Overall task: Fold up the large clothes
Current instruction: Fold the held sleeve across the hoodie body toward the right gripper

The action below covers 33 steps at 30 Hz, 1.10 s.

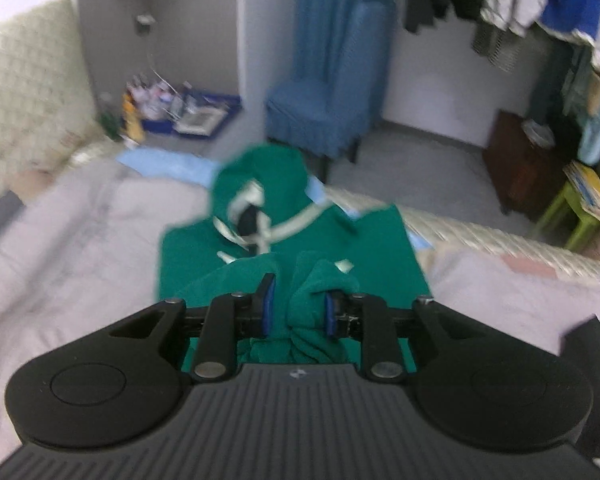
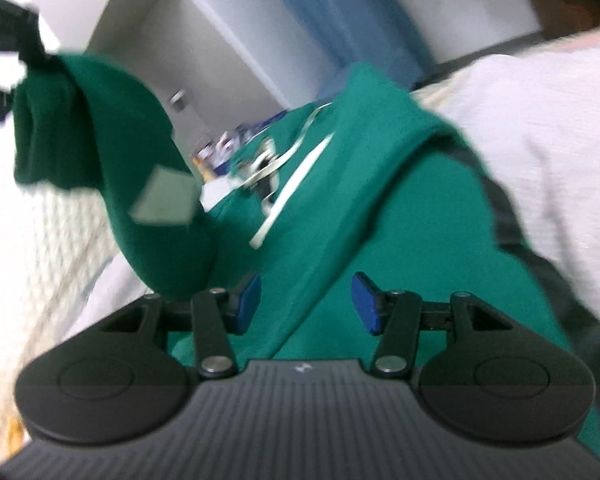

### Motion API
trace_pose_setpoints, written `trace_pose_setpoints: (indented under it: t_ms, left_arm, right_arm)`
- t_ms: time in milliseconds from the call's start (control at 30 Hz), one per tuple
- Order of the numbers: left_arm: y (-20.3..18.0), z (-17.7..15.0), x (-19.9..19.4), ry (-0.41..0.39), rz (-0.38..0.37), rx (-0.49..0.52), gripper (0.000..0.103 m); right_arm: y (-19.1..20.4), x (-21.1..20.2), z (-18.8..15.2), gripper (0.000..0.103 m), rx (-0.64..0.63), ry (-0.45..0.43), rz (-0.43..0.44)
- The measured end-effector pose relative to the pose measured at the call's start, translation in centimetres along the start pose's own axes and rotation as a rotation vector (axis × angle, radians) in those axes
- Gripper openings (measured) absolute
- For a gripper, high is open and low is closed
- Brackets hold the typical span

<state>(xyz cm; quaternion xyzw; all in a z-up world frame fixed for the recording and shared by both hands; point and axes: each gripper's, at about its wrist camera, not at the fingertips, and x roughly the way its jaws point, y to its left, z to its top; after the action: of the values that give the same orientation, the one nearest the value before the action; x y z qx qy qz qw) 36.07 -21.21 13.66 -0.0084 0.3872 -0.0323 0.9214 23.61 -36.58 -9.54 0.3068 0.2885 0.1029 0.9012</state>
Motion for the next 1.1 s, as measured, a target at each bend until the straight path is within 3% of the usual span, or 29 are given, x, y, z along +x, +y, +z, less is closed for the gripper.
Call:
trace_pose_setpoints:
  t_ms: [100, 233, 333, 567, 733, 800, 900, 1100]
  left_arm:
    - [-2.1, -1.4, 2.0, 0.054, -0.021, -0.008, 0.034]
    - [-2.0, -3.0, 3.6, 0.090, -0.058, -0.019, 0.053]
    - [-0.2, -3.8, 4.1, 0.051, -0.133, -0.035, 0.073]
    - [3.3, -6.6, 3.8, -0.012, -0.181, -0.050, 0.074]
    - [8.3, -9.8, 6.4, -0.018, -0.098, -0.120, 0.074]
    - [10.6, -11.1, 8.0, -0.019, -0.054, -0.141, 0.074]
    - [14.6, -13.0, 10.8, -0.011, -0.016, -0.216, 0.074]
    - [22.4, -16.3, 16.2, 0.024, -0.005, -0.470, 0.074]
  right_arm:
    - [-1.0, -0.8, 0.9, 0.054, 0.009, -0.062, -0.034]
    - [-2.1, -1.4, 1.9, 0.054, 0.052, -0.121, -0.071]
    - [-2.5, -2.6, 2.3, 0.054, 0.055, -0.194, -0.116]
    - [-2.8, -4.0, 2.8, 0.054, 0.037, -0.314, -0.175]
    - [-0.5, -2.9, 2.2, 0.054, -0.096, -0.296, -0.152]
    - [0.5, -2.8, 1.7, 0.054, -0.144, -0.283, -0.107]
    - [1.8, -1.3, 1.0, 0.054, -0.191, -0.194, -0.021]
    - [3.3, 2.7, 0.4, 0.053, -0.308, -0.062, -0.085]
